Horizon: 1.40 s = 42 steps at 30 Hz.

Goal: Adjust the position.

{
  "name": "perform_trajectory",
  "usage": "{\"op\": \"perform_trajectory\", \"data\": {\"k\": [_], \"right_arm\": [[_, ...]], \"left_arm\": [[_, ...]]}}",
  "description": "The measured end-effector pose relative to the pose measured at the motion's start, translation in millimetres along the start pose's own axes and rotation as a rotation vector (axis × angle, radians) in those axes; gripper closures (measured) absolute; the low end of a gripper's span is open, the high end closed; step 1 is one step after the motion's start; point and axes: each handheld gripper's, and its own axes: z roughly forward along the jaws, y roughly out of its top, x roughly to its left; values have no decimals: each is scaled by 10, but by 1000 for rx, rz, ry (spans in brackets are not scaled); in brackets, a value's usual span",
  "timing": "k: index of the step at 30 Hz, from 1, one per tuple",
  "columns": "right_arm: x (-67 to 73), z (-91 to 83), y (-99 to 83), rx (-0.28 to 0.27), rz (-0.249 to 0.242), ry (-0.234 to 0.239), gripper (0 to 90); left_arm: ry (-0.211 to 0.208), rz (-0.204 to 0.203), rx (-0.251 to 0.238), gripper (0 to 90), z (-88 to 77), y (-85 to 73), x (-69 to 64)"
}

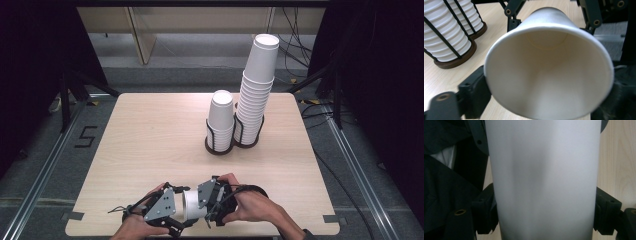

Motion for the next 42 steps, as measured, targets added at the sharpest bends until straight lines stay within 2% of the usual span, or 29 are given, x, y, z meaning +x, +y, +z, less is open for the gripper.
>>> {"op": "perform_trajectory", "data": {"k": [1, 3, 4, 5, 6, 7, 10, 12, 15, 16, 17, 19, 22, 27, 29, 31, 34, 35, 36, 41, 42], "right_arm": [[-13, -5, -13, -13, 5, 7, 233], [-68, -25, -72, -84, 17, 32, 233], [-103, -46, -131, -160, 63, 74, 233], [-103, -46, -131, -160, 63, 74, 233], [-150, -50, -175, -196, 69, 77, 234], [-206, -62, -238, -258, 88, 89, 234], [-220, -77, -269, -291, 105, 104, 233], [-227, -79, -278, -318, 112, 107, 233], [-215, -74, -259, -334, 124, 119, 232], [-212, -68, -252, -348, 133, 129, 232], [-209, -57, -247, -357, 143, 133, 231], [-209, -39, -242, -367, 147, 137, 231], [-192, -16, -225, -373, 156, 146, 230], [-185, 25, -220, -374, 168, 147, 229], [-183, 37, -222, -360, 182, 137, 211], [-177, 37, -224, -349, 196, 136, 201], [-176, 35, -251, -315, 206, 109, 177], [-176, 28, -266, -306, 205, 87, 181], [-161, 17, -279, -291, 205, 89, 194], [-144, 42, -263, -275, 181, 79, 246], [-152, 59, -276, -305, 179, 82, 248]], "left_arm": [[7, -20, -36, 83, 5, -18, 7], [4, -67, -109, 73, -2, -46, 32], [9, -90, -122, 65, -19, -53, 48], [12, -128, -143, 65, -27, -64, 65], [12, -156, -155, 63, -25, -65, 77], [15, -195, -188, 68, -26, -65, 85], [4, -215, -210, 72, -43, -67, 99], [-5, -226, -250, 71, -35, -74, 103], [3, -242, -263, 63, -53, -67, 98], [6, -257, -286, 63, -54, -59, 93], [6, -256, -290, 60, -61, -56, 96], [3, -261, -320, 55, -44, -53, 88], [26, -261, -303, 50, -61, -43, 70], [5, -251, -314, 99, -67, -36, 92], [20, -231, -279, 124, -88, -17, 82], [27, -222, -276, 129, -89, -9, 76], [45, -208, -263, 136, -111, 19, 73], [42, -212, -276, 137, -107, 24, 80], [50, -215, -262, 138, -126, 31, 84], [46, -230, -276, 122, -119, 36, 76], [50, -240, -288, 93, -120, 33, 76]]}}
